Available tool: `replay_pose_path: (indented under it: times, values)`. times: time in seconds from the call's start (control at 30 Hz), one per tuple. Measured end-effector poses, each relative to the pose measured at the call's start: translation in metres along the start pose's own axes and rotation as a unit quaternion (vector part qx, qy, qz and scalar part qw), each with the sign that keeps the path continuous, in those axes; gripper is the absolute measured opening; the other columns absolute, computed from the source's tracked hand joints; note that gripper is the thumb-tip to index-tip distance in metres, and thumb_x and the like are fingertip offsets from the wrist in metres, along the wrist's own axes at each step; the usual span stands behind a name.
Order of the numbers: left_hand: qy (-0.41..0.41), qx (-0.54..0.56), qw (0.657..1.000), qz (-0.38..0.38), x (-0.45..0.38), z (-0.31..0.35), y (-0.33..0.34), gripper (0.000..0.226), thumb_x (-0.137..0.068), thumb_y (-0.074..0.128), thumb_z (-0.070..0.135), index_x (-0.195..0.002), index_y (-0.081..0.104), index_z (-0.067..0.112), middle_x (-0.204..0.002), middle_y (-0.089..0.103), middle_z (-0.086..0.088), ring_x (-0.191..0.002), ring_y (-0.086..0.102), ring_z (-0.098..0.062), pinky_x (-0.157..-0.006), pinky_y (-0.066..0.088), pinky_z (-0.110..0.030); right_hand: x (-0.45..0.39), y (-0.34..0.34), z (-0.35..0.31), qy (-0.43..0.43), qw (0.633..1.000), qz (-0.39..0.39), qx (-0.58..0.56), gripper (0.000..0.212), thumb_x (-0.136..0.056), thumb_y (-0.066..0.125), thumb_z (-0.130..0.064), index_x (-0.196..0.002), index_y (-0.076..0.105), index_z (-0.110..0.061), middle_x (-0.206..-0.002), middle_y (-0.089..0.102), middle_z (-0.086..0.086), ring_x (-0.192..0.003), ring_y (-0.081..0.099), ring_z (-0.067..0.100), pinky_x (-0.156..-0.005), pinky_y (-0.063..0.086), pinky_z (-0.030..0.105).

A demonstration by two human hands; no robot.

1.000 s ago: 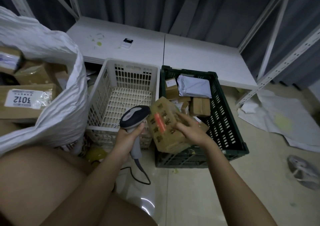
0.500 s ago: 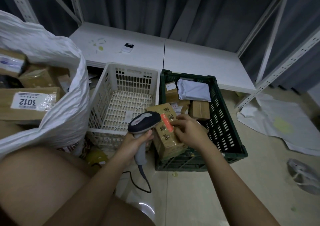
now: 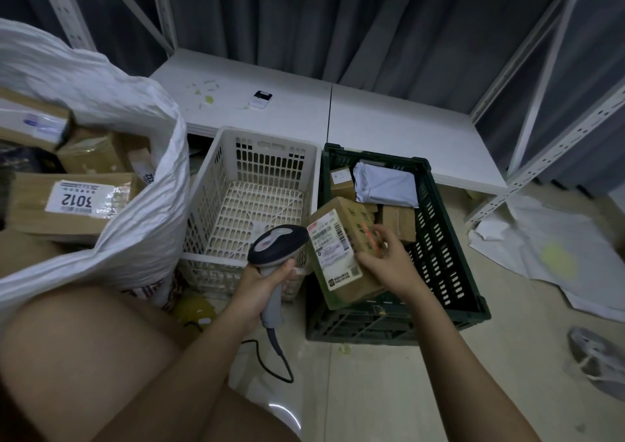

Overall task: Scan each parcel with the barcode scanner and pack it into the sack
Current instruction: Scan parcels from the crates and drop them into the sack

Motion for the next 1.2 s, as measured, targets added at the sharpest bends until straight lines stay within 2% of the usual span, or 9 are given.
replay_pose_path:
  times: [0.13, 0.27, 0.47, 0.6, 0.77, 0.87, 1.03, 1.13, 1.2]
  values:
    - [0.013, -0.019, 1.0, 0.007, 0.002, 0.006, 0.002, 0.038, -0.085, 0.071, 0.02, -0.121, 0.061, 0.018, -0.11, 0.069, 0.003, -0.098, 0.064, -0.01, -0.072, 0.05, -0.018, 0.003, 0.004, 0.0, -0.011, 0.996, -0.006, -0.086, 0.061, -0.084, 0.07, -0.031, -0.137, 0.04, -0.039, -0.133, 0.043, -0.005, -0.119, 0.048, 0.017, -0.083, 0.052, 0.034]
    - [0.007, 0.026, 1.0, -0.004, 0.007, 0.015, 0.006, 0.031, -0.088, 0.067, 0.012, -0.118, 0.06, 0.018, -0.103, 0.069, 0.002, -0.083, 0.067, -0.005, -0.061, 0.052, -0.016, 0.002, 0.027, -0.002, -0.021, 0.992, -0.066, -0.104, 0.067, -0.089, 0.064, -0.01, -0.142, 0.034, -0.037, -0.123, 0.042, -0.017, -0.107, 0.048, 0.001, -0.073, 0.047, 0.019]
    - [0.029, 0.021, 0.999, 0.015, 0.005, 0.022, -0.004, 0.038, -0.084, 0.07, 0.011, -0.12, 0.06, 0.018, -0.109, 0.069, 0.002, -0.096, 0.065, -0.012, -0.068, 0.054, -0.019, -0.013, 0.035, -0.003, 0.063, 0.983, -0.054, -0.163, 0.053, -0.077, 0.071, -0.052, -0.11, 0.045, -0.02, -0.117, 0.062, 0.005, -0.106, 0.061, 0.023, -0.086, 0.049, 0.039]
    - [0.038, 0.027, 0.998, 0.034, 0.005, 0.027, -0.007, 0.034, -0.085, 0.07, 0.011, -0.116, 0.061, 0.019, -0.106, 0.068, -0.003, -0.09, 0.063, -0.015, -0.065, 0.053, -0.02, -0.026, 0.036, -0.007, 0.056, 0.985, -0.046, -0.155, 0.029, -0.091, 0.061, -0.039, -0.104, 0.044, -0.021, -0.111, 0.065, 0.006, -0.101, 0.064, 0.026, -0.091, 0.05, 0.049]
    - [0.044, 0.025, 0.998, 0.037, 0.005, 0.033, -0.009, 0.036, -0.084, 0.071, 0.012, -0.119, 0.06, 0.018, -0.106, 0.068, 0.0, -0.096, 0.063, -0.018, -0.076, 0.053, -0.026, -0.032, 0.032, -0.017, 0.021, 0.986, -0.068, -0.15, 0.059, -0.088, 0.068, -0.032, -0.134, 0.035, -0.049, -0.119, 0.061, 0.002, -0.101, 0.066, 0.019, -0.078, 0.055, 0.038]
    - [0.059, 0.026, 0.997, 0.04, 0.006, 0.039, -0.009, 0.032, -0.085, 0.07, 0.012, -0.113, 0.061, 0.024, -0.109, 0.067, -0.001, -0.102, 0.061, -0.019, -0.086, 0.051, -0.03, -0.038, 0.025, -0.019, 0.012, 0.982, -0.023, -0.185, 0.08, -0.063, 0.083, -0.044, -0.13, 0.04, -0.055, -0.127, 0.058, 0.011, -0.105, 0.067, 0.028, -0.08, 0.058, 0.052]
    - [0.111, -0.019, 0.993, 0.026, 0.009, 0.054, 0.002, 0.035, -0.085, 0.069, 0.01, -0.112, 0.058, 0.029, -0.113, 0.064, 0.01, -0.107, 0.06, -0.011, -0.095, 0.048, -0.032, -0.041, 0.015, -0.02, -0.04, 0.977, 0.056, -0.201, 0.088, -0.073, 0.082, -0.025, -0.142, 0.032, -0.043, -0.131, 0.048, -0.003, -0.119, 0.056, 0.025, -0.088, 0.054, 0.056]
    - [0.12, -0.06, 0.991, 0.012, 0.01, 0.062, 0.011, 0.044, -0.084, 0.071, 0.013, -0.123, 0.054, 0.024, -0.112, 0.061, 0.015, -0.101, 0.058, 0.001, -0.09, 0.047, -0.021, -0.044, 0.019, -0.01, -0.033, 0.976, 0.065, -0.207, 0.085, -0.078, 0.079, -0.017, -0.144, 0.031, -0.04, -0.139, 0.045, 0.006, -0.121, 0.054, 0.027, -0.089, 0.053, 0.057]
    - [0.119, -0.082, 0.989, 0.009, 0.01, 0.064, 0.014, 0.048, -0.083, 0.072, 0.017, -0.127, 0.055, 0.02, -0.117, 0.063, 0.009, -0.105, 0.06, -0.006, -0.093, 0.05, -0.025, -0.045, 0.022, -0.01, -0.035, 0.976, 0.07, -0.201, 0.083, -0.08, 0.078, -0.016, -0.144, 0.031, -0.039, -0.142, 0.044, 0.008, -0.123, 0.053, 0.027, -0.091, 0.053, 0.055]
Point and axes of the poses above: each hand's wrist, its own x-axis away from the middle knuckle, its own y-axis out of the palm, z = x × y, the point moved 5 cm from there along -x, towards the middle knuckle
